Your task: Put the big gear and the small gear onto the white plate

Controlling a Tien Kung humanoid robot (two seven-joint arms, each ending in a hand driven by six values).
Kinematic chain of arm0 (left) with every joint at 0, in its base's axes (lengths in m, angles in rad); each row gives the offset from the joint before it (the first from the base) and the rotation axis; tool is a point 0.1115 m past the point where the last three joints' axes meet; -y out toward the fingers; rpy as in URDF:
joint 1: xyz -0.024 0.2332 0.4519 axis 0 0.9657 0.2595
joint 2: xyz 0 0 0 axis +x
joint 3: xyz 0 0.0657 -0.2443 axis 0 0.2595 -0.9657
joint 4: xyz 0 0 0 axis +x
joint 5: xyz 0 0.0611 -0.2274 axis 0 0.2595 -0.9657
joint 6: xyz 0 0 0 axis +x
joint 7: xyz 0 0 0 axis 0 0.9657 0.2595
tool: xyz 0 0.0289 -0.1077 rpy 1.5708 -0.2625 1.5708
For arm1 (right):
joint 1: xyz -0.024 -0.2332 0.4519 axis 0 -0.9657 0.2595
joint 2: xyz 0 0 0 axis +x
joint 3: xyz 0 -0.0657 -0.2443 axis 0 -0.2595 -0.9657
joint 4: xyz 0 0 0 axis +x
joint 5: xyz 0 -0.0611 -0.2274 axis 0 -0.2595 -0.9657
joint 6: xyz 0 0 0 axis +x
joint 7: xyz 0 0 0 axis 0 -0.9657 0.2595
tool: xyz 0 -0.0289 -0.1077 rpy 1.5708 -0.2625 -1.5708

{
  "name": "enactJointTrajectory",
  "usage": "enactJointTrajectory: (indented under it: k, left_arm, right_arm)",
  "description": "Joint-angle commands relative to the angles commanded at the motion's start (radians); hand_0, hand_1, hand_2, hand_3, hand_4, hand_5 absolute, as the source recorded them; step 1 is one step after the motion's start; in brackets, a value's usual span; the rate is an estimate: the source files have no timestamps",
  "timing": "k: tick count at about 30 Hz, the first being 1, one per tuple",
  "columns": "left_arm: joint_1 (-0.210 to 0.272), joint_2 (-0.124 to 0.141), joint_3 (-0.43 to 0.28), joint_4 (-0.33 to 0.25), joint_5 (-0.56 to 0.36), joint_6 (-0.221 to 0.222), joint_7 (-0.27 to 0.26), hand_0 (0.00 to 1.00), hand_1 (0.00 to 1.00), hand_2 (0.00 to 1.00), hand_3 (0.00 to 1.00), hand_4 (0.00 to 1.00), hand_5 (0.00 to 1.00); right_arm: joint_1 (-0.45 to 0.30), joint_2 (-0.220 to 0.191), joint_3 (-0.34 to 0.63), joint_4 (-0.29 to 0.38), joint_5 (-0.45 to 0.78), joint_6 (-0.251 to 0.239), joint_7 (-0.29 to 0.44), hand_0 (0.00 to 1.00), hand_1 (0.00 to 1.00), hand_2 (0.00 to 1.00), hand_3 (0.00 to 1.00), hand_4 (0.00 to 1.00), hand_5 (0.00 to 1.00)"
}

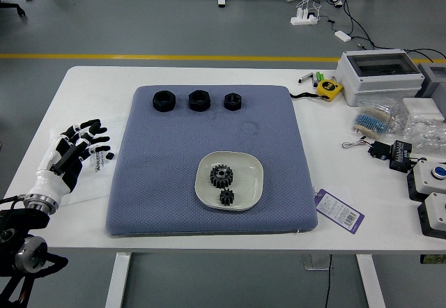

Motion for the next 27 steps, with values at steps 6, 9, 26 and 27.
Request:
enactJointTrajectory:
  k: [6,9,26,27]
  left_arm:
    - [0.003,0.000,0.003,0.000,0.003,0.001,0.000,0.468,0.556,0.599,0.617,0.931,0.423]
    - [0.004,0.000,0.005,0.001,0.004,0.001,-0.001,0.468,0.556,0.599,0.617,0.931,0.423]
    - [0.009,-0.001,0.000,0.002,0.012,0.004,-0.005,0.468,0.553,0.593,0.617,0.930,0.422]
    - [0.009,-0.001,0.000,0.003,0.013,0.004,-0.005,0.468,0.553,0.593,0.617,0.930,0.422]
  right_arm:
    - [-0.004,0.001,0.003,0.000,-0.004,-0.001,-0.002,0.649,0.645,0.732,0.581,0.841,0.677]
    - [-0.005,0.002,0.003,0.000,-0.005,-0.002,-0.002,0.649,0.645,0.732,0.581,0.841,0.677]
    - [-0.008,0.003,0.002,0.001,-0.001,-0.002,-0.002,0.650,0.646,0.733,0.581,0.839,0.677]
    - [-0.008,0.003,0.001,0.001,0.001,-0.002,-0.001,0.650,0.646,0.733,0.581,0.839,0.677]
